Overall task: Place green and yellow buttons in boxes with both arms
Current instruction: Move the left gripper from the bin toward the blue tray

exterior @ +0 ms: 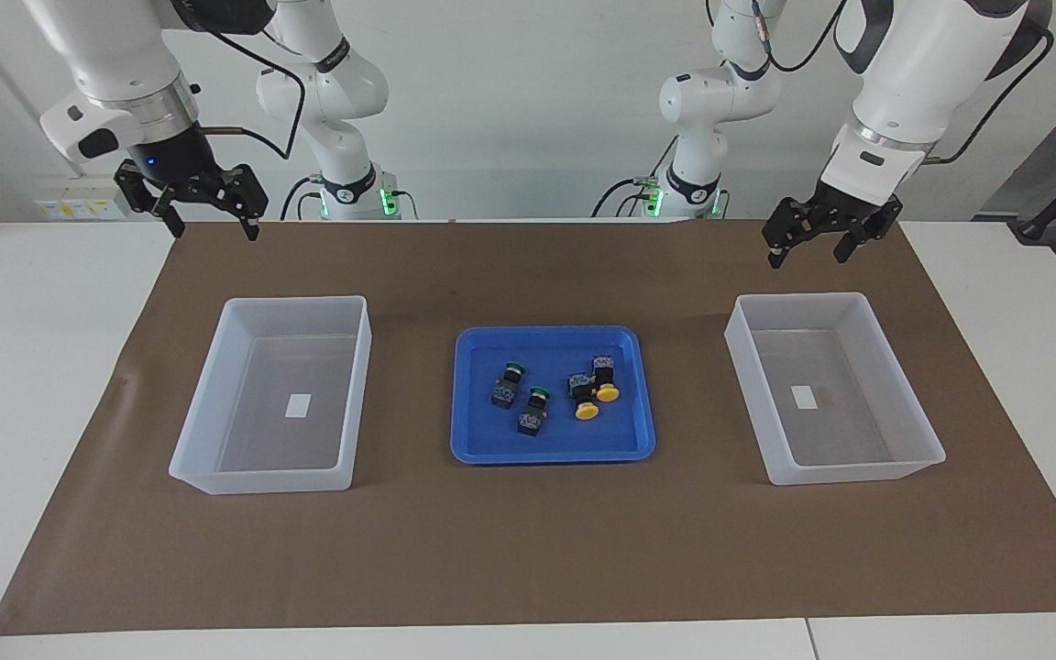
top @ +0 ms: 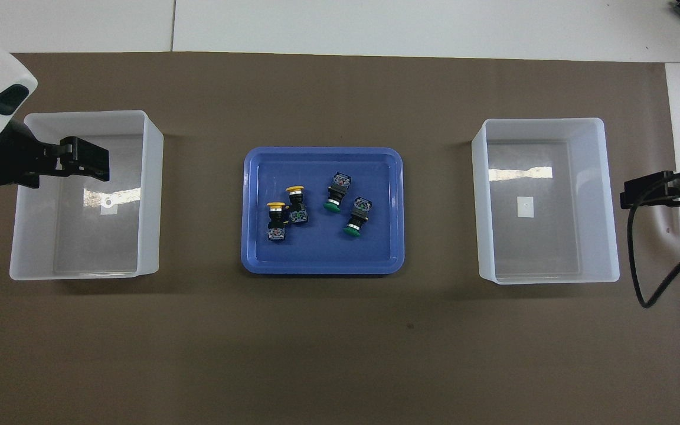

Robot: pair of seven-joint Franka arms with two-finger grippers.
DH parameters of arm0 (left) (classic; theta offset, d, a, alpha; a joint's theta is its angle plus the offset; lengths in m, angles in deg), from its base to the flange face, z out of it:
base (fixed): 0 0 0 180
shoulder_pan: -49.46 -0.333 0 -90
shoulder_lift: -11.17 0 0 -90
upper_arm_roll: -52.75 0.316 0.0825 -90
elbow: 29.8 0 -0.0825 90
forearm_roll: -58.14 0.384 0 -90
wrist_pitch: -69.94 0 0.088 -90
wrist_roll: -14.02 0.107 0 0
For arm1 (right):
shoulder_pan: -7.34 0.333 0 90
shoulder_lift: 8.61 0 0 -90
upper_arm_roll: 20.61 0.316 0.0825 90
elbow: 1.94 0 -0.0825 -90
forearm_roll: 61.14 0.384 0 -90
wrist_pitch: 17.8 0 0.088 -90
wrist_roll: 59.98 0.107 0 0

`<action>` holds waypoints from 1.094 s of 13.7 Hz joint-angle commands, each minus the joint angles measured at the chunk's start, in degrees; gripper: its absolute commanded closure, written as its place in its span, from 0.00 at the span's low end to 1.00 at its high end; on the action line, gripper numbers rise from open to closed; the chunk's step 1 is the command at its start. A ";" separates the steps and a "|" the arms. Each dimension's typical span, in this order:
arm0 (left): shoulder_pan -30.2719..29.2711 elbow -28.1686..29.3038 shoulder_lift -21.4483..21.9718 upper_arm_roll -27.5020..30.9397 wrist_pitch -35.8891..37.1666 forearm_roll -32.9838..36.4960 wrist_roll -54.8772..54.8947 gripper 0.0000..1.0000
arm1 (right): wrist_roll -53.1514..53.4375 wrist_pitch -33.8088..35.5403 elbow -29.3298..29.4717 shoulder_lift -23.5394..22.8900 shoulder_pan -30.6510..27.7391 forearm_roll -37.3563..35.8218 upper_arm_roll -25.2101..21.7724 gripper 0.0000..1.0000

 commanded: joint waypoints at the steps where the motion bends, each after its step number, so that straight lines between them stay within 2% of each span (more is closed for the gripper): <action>1: -0.73 2.22 1.59 -0.02 -1.48 -1.03 0.78 0.00 | -1.09 0.51 -0.40 0.57 -0.84 -0.23 0.65 0.00; 4: -0.20 5.28 2.46 -0.11 -5.07 -1.29 0.69 0.00 | -1.18 0.76 -0.40 0.57 -0.84 -0.23 0.65 0.00; 9: 3.48 16.08 3.44 -0.46 -17.63 -3.67 -2.28 0.00 | 0.41 1.91 -0.67 1.01 -0.75 -0.14 0.65 0.00; 15: 11.92 26.64 -0.68 -0.37 -38.10 -3.67 -13.36 0.00 | 0.14 1.12 -0.93 1.28 0.04 -0.05 1.08 0.00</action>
